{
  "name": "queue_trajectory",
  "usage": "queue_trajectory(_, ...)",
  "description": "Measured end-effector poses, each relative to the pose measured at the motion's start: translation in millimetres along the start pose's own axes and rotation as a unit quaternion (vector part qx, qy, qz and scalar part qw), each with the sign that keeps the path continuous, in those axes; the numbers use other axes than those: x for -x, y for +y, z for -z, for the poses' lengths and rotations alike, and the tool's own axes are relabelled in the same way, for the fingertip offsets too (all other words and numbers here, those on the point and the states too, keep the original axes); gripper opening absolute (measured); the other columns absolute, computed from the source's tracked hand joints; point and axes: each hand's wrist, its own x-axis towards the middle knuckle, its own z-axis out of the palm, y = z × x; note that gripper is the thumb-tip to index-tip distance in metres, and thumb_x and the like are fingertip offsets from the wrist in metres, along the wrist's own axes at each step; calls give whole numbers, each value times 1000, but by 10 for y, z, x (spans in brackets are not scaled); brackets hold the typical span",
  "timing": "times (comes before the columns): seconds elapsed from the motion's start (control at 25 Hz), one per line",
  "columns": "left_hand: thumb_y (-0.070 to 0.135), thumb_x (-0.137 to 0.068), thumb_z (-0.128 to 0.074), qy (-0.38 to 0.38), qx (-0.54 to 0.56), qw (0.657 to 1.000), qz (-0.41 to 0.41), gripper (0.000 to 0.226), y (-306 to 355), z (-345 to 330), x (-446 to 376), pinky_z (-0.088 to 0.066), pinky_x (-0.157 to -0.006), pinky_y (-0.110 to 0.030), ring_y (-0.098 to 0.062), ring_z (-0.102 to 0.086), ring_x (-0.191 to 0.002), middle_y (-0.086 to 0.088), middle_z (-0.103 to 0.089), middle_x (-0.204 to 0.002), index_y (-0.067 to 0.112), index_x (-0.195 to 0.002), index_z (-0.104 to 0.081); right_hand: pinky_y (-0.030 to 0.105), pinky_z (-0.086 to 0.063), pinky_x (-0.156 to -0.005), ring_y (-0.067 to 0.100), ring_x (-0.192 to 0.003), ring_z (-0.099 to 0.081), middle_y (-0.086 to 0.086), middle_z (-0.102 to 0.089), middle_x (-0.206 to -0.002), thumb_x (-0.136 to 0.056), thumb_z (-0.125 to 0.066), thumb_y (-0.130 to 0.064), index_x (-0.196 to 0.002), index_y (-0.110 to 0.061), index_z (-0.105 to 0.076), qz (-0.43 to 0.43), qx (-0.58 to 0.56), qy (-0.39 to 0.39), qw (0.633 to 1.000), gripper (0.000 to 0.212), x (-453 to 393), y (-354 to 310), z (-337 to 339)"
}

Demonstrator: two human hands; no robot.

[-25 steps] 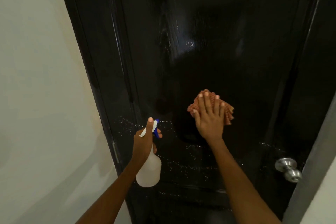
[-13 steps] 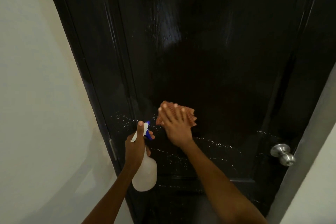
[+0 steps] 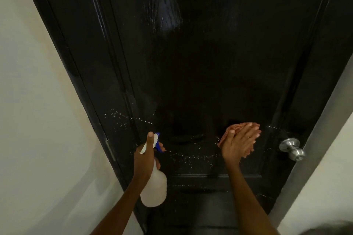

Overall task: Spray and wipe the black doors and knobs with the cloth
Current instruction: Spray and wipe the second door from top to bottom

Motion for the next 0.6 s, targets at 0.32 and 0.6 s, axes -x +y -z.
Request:
queue_trajectory(0.32, 58, -96, -36, 51, -17, 999, 8, 50, 62, 436, 8, -50, -50, -27, -25, -59, -68, -13, -70, -89, 20, -84, -66, 59, 24, -114, 33, -148, 38, -1, 29, -167, -105, -50, -40, -160, -39, 22, 338, 154, -170, 913, 90, 882, -1091, -1066)
queue_trajectory(0.6, 56, -99, -37, 70, -14, 997, -18, 50, 279, 536, -58, -48, -55, -33, -30, -62, -71, -16, -72, -94, 19, -86, -68, 46, 28, -120, 20, -152, 34, -3, 20, -171, -102, -54, -28, -165, -30, 6, 567, 251, -222, 753, 87, 440, -1486, -797)
